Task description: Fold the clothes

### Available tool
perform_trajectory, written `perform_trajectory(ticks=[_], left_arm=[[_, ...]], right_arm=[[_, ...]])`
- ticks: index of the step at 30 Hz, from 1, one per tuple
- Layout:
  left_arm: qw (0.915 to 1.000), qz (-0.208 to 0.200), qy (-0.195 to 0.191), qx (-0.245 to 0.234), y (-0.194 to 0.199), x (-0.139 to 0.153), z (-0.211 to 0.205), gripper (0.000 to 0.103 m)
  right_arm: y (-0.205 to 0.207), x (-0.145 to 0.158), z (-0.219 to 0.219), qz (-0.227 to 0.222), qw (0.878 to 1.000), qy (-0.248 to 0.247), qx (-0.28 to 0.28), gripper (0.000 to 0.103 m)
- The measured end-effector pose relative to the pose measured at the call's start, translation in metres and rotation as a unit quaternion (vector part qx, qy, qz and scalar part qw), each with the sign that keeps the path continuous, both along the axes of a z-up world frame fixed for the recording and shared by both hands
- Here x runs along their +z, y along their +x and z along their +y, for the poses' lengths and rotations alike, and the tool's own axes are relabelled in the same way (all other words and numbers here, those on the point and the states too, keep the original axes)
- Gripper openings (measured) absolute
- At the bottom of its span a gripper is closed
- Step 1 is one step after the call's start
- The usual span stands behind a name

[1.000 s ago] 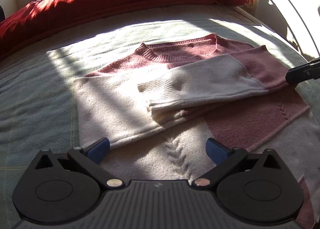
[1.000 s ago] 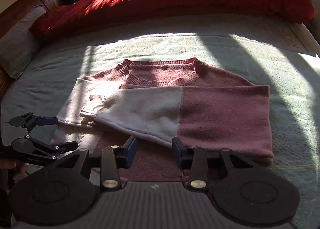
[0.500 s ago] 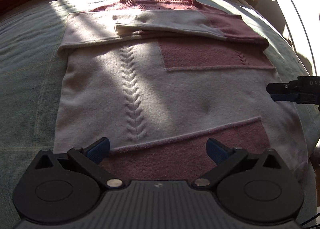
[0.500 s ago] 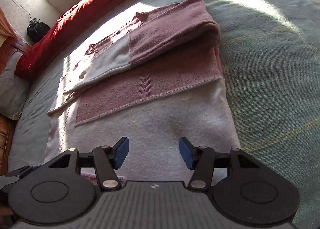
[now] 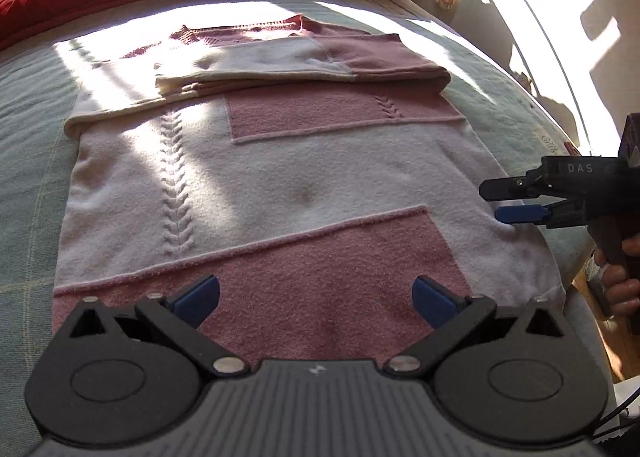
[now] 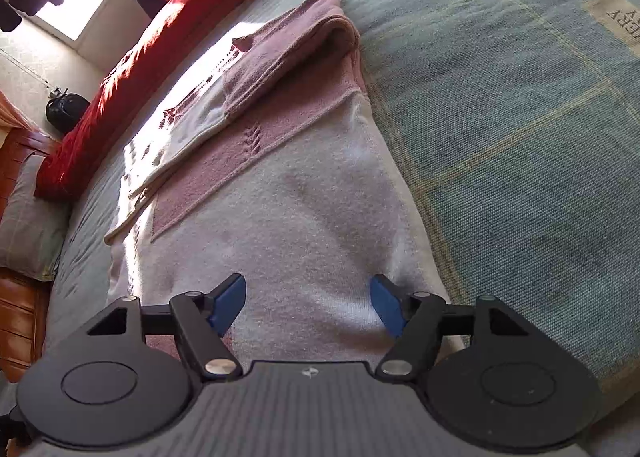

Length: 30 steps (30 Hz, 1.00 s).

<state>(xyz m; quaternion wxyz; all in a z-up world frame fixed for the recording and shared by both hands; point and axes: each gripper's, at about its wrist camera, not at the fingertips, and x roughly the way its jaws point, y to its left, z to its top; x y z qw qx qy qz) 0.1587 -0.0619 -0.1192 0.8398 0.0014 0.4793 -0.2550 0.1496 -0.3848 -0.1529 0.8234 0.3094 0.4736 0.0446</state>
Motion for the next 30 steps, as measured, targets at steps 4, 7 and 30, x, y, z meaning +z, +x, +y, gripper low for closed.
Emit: perform_trajectory(ticks=[4, 7, 30], left_arm=[[0.9995, 0.031, 0.009, -0.008, -0.009, -0.021, -0.005, 0.102], [0.9992, 0.036, 0.015, -0.007, -0.020, -0.018, 0.003, 0.102], [0.9978, 0.032, 0.052, 0.026, -0.045, 0.022, 0.020, 0.102]], right_arm=[[0.000, 0.000, 0.005, -0.005, 1.000, -0.010, 0.008, 0.082], [-0.001, -0.002, 0.003, -0.010, 1.000, -0.002, 0.004, 0.084], [0.017, 0.023, 0.039, 0.034, 0.994, 0.056, 0.093, 0.092]])
